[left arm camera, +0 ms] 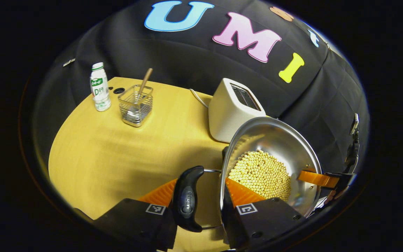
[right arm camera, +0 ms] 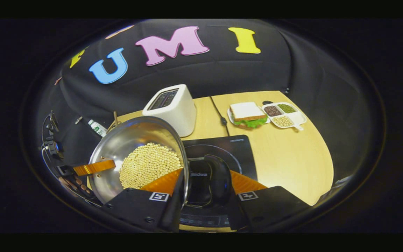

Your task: First push the handle of the pot to place it horizontally, then grasp the pot with both hands and set it on the induction cooktop.

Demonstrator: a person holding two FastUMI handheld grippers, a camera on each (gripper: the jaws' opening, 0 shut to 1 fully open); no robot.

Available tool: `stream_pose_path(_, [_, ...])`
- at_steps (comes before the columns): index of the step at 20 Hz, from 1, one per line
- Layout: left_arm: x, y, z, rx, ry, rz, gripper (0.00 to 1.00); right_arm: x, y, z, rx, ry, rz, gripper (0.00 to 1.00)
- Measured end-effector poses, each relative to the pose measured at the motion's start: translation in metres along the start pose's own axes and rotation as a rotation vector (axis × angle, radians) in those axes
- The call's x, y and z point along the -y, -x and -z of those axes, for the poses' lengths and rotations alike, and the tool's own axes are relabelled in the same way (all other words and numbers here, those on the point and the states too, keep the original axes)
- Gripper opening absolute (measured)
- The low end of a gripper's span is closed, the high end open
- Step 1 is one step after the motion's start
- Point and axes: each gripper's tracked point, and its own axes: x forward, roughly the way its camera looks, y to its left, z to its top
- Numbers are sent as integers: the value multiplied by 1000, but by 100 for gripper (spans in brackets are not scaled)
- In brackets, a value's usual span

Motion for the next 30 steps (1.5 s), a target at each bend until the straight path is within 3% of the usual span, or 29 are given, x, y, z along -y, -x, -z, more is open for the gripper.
stream_pose_path(12, [60,-63,10,-29,-27,6,58,76,-29,-3,-37,-55,30,56])
stream_pose_path(16, [62,-76,14,-45,-26,3,58,84,-41,-2,-48,-65,33,56])
stream_pose_path(17, [61,-79,14,-47,-27,2,58,85,-44,-1,-53,-65,32,52])
stream_pose_path(18, [60,-82,13,-48,-27,1,58,85,-45,0,-56,-66,32,56])
stream_pose_path(22, [57,-87,17,-54,-17,-5,58,85,-52,2,-66,-63,27,56])
stream_pose_path(24, [54,-90,22,-64,-14,-7,58,86,-56,7,-76,-59,28,52])
stream_pose_path(25, [54,-90,25,-69,-11,-2,58,88,-55,9,-83,-58,28,57])
stream_pose_path(30, [56,-90,23,-61,-31,-7,59,89,-57,12,-75,-67,17,58])
